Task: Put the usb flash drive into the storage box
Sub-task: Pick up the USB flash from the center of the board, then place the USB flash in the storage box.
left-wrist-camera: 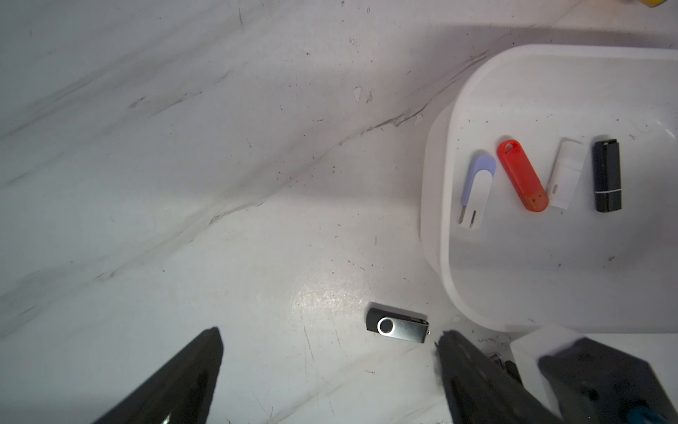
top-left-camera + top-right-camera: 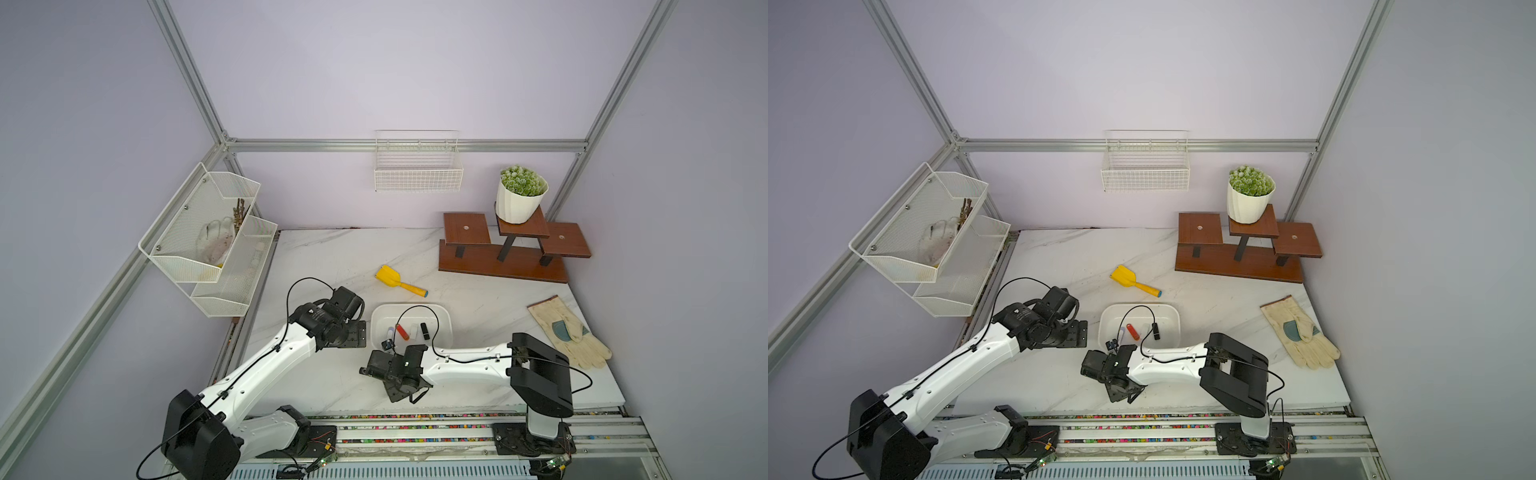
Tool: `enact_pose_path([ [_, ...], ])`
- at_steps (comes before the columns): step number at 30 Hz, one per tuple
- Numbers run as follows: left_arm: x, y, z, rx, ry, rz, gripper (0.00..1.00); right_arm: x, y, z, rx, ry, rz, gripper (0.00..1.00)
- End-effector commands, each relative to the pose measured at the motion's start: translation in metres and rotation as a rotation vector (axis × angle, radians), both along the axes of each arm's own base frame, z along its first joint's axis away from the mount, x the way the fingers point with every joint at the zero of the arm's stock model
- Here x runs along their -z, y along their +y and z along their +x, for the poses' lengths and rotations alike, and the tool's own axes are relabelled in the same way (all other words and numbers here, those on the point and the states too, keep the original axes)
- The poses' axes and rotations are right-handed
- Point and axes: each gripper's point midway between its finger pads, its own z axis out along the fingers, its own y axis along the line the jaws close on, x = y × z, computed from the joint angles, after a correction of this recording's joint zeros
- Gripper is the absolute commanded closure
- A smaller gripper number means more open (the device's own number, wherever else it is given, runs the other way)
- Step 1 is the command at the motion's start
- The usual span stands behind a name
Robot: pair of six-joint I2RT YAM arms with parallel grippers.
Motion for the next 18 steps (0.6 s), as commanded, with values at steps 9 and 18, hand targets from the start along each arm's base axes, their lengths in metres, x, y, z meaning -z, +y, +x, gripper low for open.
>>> enact_pose_path([
  [9, 0.008, 0.0, -0.008, -0.022, 0.014, -0.027, 0.05, -0.125, -0.019, 0.052, 0.076, -0.237, 0.07, 1.0],
  [18, 0.011, -0.009, -0.005, -0.011, 0.022, -0.064, 0.06, -0.097, -0.051, 0.133, 0.125, -0.261, -0.019, 1.0],
])
